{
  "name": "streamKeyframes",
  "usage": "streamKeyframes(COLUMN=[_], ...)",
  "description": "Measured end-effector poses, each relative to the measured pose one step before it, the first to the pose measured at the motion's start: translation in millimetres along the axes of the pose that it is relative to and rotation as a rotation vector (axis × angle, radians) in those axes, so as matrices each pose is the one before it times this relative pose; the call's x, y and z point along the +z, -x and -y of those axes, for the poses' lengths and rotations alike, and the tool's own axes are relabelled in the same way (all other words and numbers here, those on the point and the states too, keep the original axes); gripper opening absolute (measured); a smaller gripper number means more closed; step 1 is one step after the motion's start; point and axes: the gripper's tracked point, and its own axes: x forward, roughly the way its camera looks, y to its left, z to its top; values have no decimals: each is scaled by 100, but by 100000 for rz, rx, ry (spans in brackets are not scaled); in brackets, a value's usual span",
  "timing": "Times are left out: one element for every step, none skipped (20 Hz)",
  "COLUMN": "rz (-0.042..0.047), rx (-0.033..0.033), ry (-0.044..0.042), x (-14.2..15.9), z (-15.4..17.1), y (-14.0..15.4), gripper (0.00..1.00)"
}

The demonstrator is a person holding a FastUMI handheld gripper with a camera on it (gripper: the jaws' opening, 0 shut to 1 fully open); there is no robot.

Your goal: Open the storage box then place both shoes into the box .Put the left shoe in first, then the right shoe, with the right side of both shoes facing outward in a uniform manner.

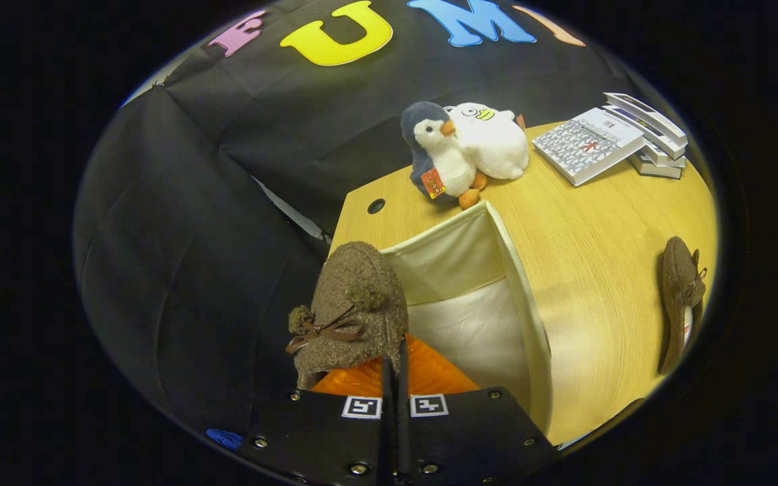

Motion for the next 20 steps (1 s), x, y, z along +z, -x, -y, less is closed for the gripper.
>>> streamKeyframes(rz=[-632, -692, -301, -479, -280, -593, -769, -642, 116, 109, -219, -700, -1484, -1113, 859, 1812, 290, 973, 1231, 1864], rx=[-451, -851, -608, -607, -413, -502, -846, -707, 501, 660, 983, 3611, 1031, -22, 1604, 1977, 1596, 444, 357, 438], ry=[-134, -79, -239, -368, -589, -435, 20, 280, 345, 962, 907, -170, 908, 2451, 1987, 866, 370, 1376, 1876, 1944], x=[-372, -352, -266, -196, -258, -185, -282, -229, -230, -28, -228, -24, -461, -228, 200, 685, -100, 625, 739, 821], z=[-54, 75, 144, 160, 108, 169, 218, 264, -102, -144, -281, -702, -341, 27, -192, -502, -302, -101, 25, 283], y=[-361, -288, -289, -342, -346, -265, -316, -223, -183, -37, -97, 135, 38, 75, 325, 173, 645, 528, 964, 688], gripper=[1, 1, 1, 1, 1, 1, 1, 2, 2, 2, 5, 9, 29, 44, 59, 65, 82, 98, 98, 98])
